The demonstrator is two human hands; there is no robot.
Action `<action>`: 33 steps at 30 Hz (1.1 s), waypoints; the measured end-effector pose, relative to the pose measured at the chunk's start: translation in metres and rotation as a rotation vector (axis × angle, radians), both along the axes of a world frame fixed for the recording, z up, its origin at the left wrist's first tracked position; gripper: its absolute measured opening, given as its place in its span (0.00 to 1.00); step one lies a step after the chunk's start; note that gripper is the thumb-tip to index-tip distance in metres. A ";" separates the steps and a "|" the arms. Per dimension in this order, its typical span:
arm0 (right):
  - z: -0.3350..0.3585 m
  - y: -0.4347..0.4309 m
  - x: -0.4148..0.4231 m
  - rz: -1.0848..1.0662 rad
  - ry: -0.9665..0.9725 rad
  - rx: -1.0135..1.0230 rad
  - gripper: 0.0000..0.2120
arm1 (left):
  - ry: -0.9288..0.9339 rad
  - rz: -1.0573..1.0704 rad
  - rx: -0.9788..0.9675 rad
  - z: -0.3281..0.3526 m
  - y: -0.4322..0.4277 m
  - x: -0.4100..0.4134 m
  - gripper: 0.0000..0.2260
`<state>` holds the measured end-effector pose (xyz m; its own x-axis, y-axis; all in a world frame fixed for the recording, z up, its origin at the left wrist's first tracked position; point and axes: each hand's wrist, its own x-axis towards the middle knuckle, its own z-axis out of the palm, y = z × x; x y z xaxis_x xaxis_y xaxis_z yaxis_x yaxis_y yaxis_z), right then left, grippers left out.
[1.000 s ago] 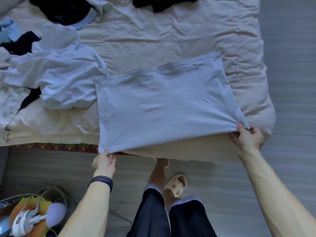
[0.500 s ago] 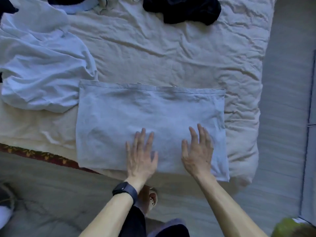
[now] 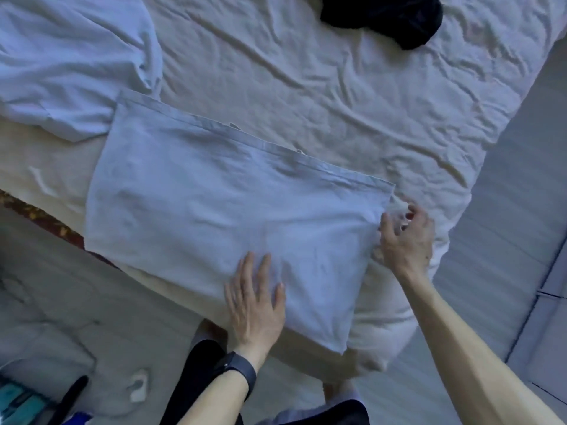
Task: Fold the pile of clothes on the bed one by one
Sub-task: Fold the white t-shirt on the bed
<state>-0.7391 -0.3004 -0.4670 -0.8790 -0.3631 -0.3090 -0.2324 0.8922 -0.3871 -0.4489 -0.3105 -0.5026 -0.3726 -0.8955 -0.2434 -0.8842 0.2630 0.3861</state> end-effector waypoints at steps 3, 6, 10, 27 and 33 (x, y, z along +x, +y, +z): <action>0.009 -0.003 -0.007 -0.241 -0.403 -0.118 0.23 | 0.126 0.722 0.214 0.025 0.039 -0.034 0.31; 0.016 -0.003 -0.026 -0.223 -0.767 -0.201 0.18 | 0.321 1.300 0.537 0.048 0.075 -0.072 0.30; 0.021 -0.007 -0.047 -0.109 -1.007 -0.192 0.11 | 0.473 1.454 0.764 0.057 0.112 -0.101 0.17; 0.014 -0.031 -0.049 0.015 -0.971 -0.283 0.07 | 0.524 1.070 0.290 0.118 0.128 -0.129 0.07; 0.040 -0.032 -0.047 -0.006 -0.939 -0.357 0.13 | -0.072 0.463 -0.074 0.126 0.143 -0.109 0.17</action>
<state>-0.7858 -0.3320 -0.4271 -0.3368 -0.5667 -0.7520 0.3087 0.6880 -0.6568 -0.5577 -0.1677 -0.3762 0.0849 -0.9793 -0.1836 -0.9387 -0.1404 0.3150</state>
